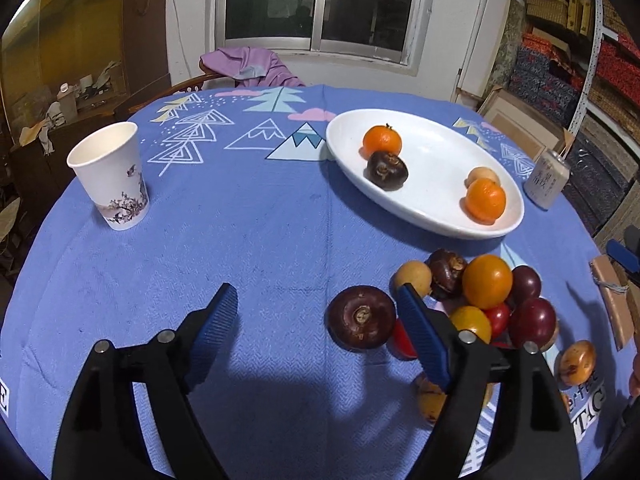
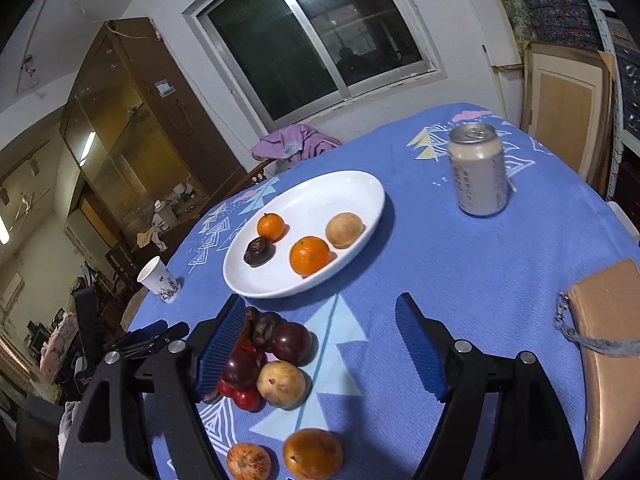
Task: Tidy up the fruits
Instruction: 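Place the plum and yellow fruit on the white plate, opening both tools, then grasp a second dark plum with the left tool while the right tool grasps a brown round fruit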
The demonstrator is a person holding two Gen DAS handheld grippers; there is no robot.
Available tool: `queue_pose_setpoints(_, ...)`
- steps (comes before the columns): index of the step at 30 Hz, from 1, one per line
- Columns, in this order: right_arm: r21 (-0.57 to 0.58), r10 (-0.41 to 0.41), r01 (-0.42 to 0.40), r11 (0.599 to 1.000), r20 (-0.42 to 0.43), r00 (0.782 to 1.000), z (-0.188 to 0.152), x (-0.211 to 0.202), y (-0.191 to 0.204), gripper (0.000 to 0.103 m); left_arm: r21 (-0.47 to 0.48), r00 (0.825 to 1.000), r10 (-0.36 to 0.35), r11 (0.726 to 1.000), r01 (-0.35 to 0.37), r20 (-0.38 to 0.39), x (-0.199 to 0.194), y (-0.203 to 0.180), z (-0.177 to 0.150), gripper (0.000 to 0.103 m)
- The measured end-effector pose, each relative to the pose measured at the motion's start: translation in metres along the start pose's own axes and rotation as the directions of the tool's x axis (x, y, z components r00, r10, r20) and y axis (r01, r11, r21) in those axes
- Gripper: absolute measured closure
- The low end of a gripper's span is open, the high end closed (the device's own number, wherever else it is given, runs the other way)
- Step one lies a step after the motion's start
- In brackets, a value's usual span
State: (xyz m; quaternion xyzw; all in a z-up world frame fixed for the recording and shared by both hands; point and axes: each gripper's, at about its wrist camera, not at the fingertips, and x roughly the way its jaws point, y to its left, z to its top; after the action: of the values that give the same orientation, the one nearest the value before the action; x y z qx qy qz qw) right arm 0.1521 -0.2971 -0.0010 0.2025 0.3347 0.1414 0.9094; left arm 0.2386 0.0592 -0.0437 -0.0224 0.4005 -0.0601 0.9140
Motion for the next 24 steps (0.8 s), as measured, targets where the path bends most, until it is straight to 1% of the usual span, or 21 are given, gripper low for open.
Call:
queue_pose_setpoints(6,0.014,-0.01,0.01,1.0,-0.017,1.0,0.001,0.006,-0.002,0.024,-0.003,0.996,-0.049,0.999,0.049,-0.069,0.022,-0.004,0.001,0.023)
queue_pose_setpoints(10,0.011,-0.012,0.012,1.0,-0.016,1.0,0.001,0.006,-0.002,0.024,0.009,0.996,-0.022,1.0,0.023,-0.083,0.025,-0.005,0.001,0.022)
queue_pose_setpoints(12,0.013,-0.013,0.014,1.0,-0.016,1.0,0.001,0.006,-0.001,0.024,0.005,0.995,0.0,1.0,0.0,-0.1,0.027,-0.001,-0.001,0.01)
queue_pose_setpoints(14,0.017,-0.014,0.014,1.0,-0.013,1.0,0.001,0.005,-0.003,0.024,-0.001,0.995,0.022,1.0,-0.023,-0.102,0.026,0.007,-0.002,0.008)
queue_pose_setpoints(16,0.019,-0.015,0.015,1.0,-0.006,1.0,0.001,0.003,-0.004,0.024,-0.006,0.994,0.08,0.997,-0.081,-0.079,0.018,0.015,-0.002,0.008)
queue_pose_setpoints(18,0.018,-0.013,0.014,1.0,-0.005,1.0,0.001,0.002,-0.004,0.024,0.005,0.988,0.148,0.989,-0.148,-0.032,0.008,0.019,-0.002,0.01)
queue_pose_setpoints(19,0.016,-0.01,0.01,1.0,-0.006,1.0,0.001,0.002,-0.003,0.024,0.016,0.988,0.151,0.988,-0.15,-0.014,0.005,0.019,-0.003,0.01)
queue_pose_setpoints(20,0.01,-0.007,0.007,1.0,-0.008,1.0,0.0,0.001,-0.002,0.024,0.03,0.991,0.135,0.99,-0.135,-0.003,0.003,0.017,-0.005,0.01)
queue_pose_setpoints(22,-0.01,-0.004,0.004,1.0,-0.01,1.0,-0.001,0.002,0.002,0.024,0.088,0.993,0.119,0.989,-0.118,0.0,0.006,0.005,-0.009,0.01)
queue_pose_setpoints(23,-0.02,-0.005,0.005,1.0,-0.011,1.0,-0.001,0.002,0.004,0.024,0.12,0.992,0.123,0.985,-0.123,0.006,0.008,-0.002,-0.011,0.014)
queue_pose_setpoints(24,-0.03,-0.008,0.008,1.0,-0.011,1.0,-0.002,0.003,0.006,0.024,0.165,0.991,0.13,0.978,-0.129,0.005,0.011,-0.011,-0.013,0.022)
